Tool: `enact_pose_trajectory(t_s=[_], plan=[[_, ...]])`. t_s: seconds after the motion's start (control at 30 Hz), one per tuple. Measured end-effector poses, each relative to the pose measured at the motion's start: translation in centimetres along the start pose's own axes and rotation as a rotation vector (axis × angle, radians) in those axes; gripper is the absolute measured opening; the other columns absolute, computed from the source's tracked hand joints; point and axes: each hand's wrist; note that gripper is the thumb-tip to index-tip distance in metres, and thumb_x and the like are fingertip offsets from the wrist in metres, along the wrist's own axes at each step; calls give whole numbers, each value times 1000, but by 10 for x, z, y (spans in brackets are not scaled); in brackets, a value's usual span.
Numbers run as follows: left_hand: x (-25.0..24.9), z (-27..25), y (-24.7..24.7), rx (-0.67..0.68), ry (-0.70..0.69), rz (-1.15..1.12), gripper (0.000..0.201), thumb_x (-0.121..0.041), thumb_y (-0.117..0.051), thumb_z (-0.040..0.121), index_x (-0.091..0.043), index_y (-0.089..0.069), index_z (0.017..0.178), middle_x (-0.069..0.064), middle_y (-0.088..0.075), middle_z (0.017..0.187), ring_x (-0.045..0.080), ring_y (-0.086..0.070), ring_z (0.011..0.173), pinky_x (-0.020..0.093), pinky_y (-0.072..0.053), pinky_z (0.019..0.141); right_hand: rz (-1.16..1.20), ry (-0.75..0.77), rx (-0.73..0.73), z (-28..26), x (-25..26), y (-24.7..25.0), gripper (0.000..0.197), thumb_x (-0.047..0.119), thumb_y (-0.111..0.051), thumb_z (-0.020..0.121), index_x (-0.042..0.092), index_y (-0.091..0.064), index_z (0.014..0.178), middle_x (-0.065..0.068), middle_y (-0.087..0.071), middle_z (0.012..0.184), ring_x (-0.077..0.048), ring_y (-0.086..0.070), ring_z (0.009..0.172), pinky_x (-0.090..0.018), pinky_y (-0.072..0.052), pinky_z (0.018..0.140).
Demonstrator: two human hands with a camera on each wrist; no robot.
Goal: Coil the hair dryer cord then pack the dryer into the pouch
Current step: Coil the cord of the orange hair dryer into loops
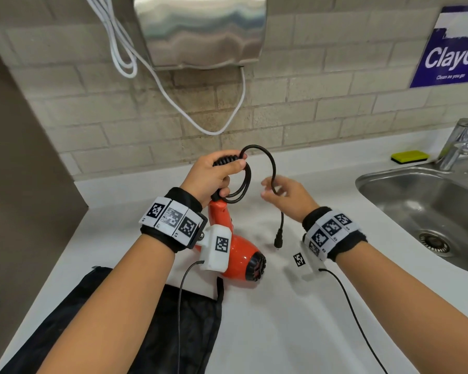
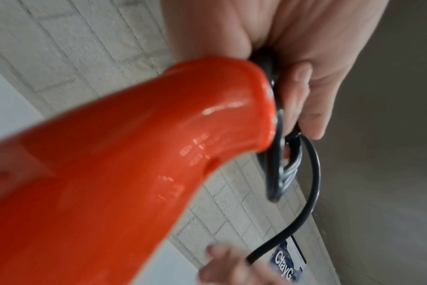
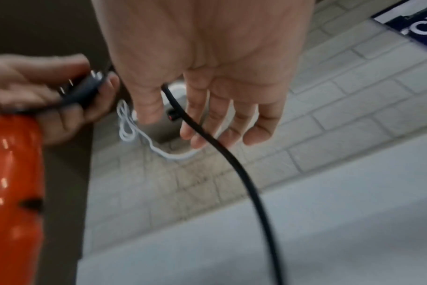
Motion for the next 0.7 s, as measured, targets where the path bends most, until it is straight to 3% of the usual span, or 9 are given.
enact_pose_trajectory(t_s=[0.07,0.13,0.23,0.27,0.37,0.47,0.6,0.7], plan=[[0,-1,-1,-2,0,-13,18,-6,-59,86,-22,-65,81,-7,-59,60,4,-25,37,16,-29,34,-148,-118,144,-3,-29,-9,30,21,-61,85,15,-57,114,-1,-57,113,-12,-48,89,-23,-36,79],[0,-1,-2,-2,-9,-8,17,-7,-59,86,-22,-65,83,-5,-59,63,5,-25,36,16,-29,34,-255,-200,276,-6,-52,-19,26,16,-61,84,16,-60,111,-4,-57,121,-13,-48,92,-24,-37,84],[0,-2,-3,-12,-20,-5,16,-7,-58,87,-21,-65,85,-3,-59,67,4,-25,35,16,-29,34,-264,-250,370,-11,-71,-29,16,6,-53,87,17,-63,92,-7,-62,114,-19,-55,100,-27,-41,93],[0,-2,-3,-18,-21,-6,16,-7,-58,87,-22,-65,85,-3,-59,67,4,-25,36,16,-29,34,-247,-260,364,-11,-73,-30,16,5,-51,88,17,-61,88,-7,-63,108,-20,-55,98,-28,-41,91],[0,-2,-1,-26,-27,-4,15,-8,-58,87,-21,-65,88,-3,-58,68,3,-25,36,16,-28,33,-163,-271,250,-9,-70,-28,14,2,-48,89,12,-57,85,-7,-59,95,-19,-54,86,-26,-42,77],[1,-1,1,-40,-40,-9,13,-10,-58,88,-19,-65,93,-2,-57,72,2,-25,35,15,-28,34,32,-185,54,-4,-49,-20,10,4,-47,90,10,-53,85,-11,-59,90,-18,-57,70,-21,-46,61],[2,1,0,-64,-47,-15,11,-12,-57,89,-17,-64,96,-1,-56,77,2,-26,35,15,-28,33,358,67,-293,-3,-6,-8,22,4,-45,91,20,-47,78,-8,-57,70,-5,-57,50,-19,-50,55],[2,3,-2,-85,-45,-5,9,-15,-57,89,-21,-64,91,-4,-56,73,3,-27,36,15,-29,34,547,281,-387,-12,25,-7,15,9,-45,87,22,-46,80,0,-55,69,-3,-58,48,-23,-52,54]])
Point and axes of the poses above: each hand's wrist, its own z-axis towards the middle knuckle, its own y-axis out of the back of the hand, x = y × z
